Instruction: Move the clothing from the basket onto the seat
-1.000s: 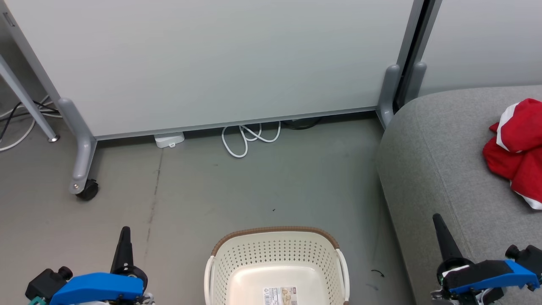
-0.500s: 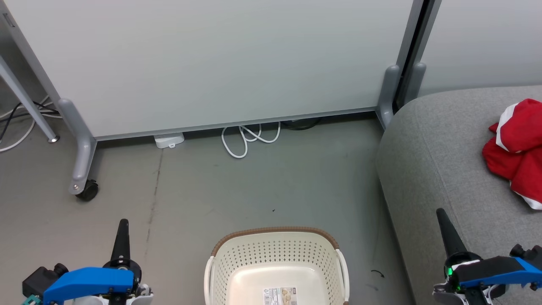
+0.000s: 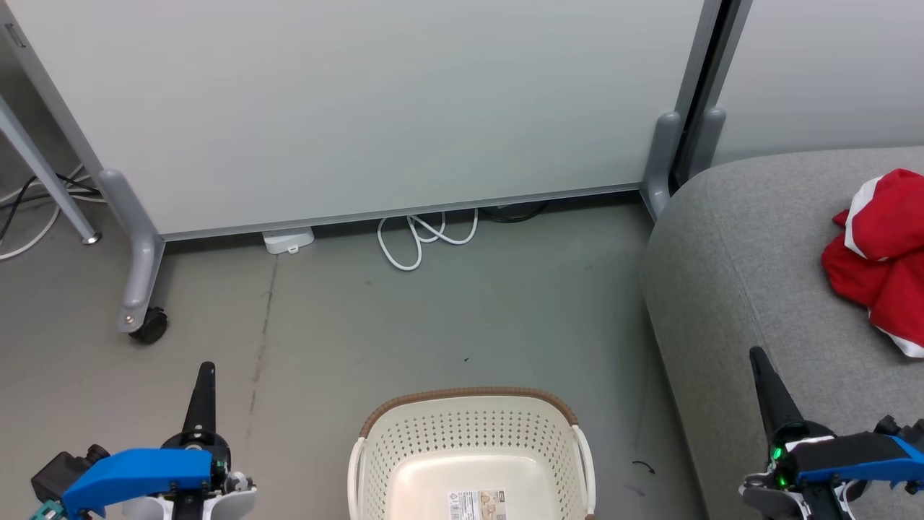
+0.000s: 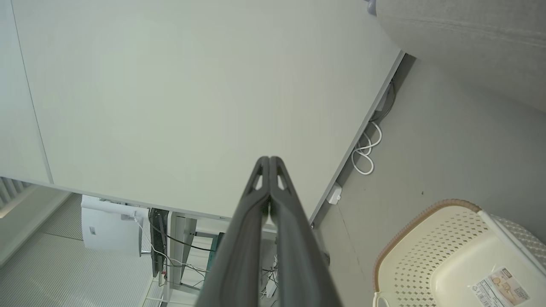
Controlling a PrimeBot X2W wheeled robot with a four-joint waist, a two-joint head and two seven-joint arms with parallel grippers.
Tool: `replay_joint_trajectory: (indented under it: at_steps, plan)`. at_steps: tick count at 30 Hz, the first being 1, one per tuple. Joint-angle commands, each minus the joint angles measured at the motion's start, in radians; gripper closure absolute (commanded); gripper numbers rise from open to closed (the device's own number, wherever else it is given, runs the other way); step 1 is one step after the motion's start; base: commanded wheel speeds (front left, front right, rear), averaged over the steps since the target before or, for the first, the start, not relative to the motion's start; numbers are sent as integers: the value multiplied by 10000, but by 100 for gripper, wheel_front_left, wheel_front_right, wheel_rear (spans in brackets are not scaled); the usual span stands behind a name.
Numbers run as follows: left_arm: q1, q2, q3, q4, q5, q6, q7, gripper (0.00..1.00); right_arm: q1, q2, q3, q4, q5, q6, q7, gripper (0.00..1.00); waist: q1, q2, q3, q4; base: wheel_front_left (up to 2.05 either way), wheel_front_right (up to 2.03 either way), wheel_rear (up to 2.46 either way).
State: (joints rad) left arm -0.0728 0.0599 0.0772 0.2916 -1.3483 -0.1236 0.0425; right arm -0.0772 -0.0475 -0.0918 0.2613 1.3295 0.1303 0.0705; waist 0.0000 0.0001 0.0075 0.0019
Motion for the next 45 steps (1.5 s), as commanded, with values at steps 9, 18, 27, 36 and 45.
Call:
replay_joint_trajectory:
  at_steps: [9,18,27,36,45]
  plan:
    - [-252,-11,141,-204,-794,-77,222,100,-246,-40,-84,-127,845,6,159,100,1,-1,-11,-4,0,0,0]
    - [-313,-46,236,-306,-1427,-92,402,100,-285,-43,-137,-147,1530,7,256,100,0,-1,-21,-9,0,0,0]
    - [-368,-71,309,-400,-2025,-107,561,100,-328,-44,-189,-169,2165,7,356,100,0,-1,-31,-13,0,0,0]
    - [-417,-101,386,-485,-2579,-111,723,100,-366,-45,-231,-181,2766,7,439,100,0,-1,-42,-18,0,0,0]
    - [-409,-105,396,-492,-2655,-113,754,100,-361,-46,-236,-184,2847,7,456,100,0,-1,-44,-19,0,0,0]
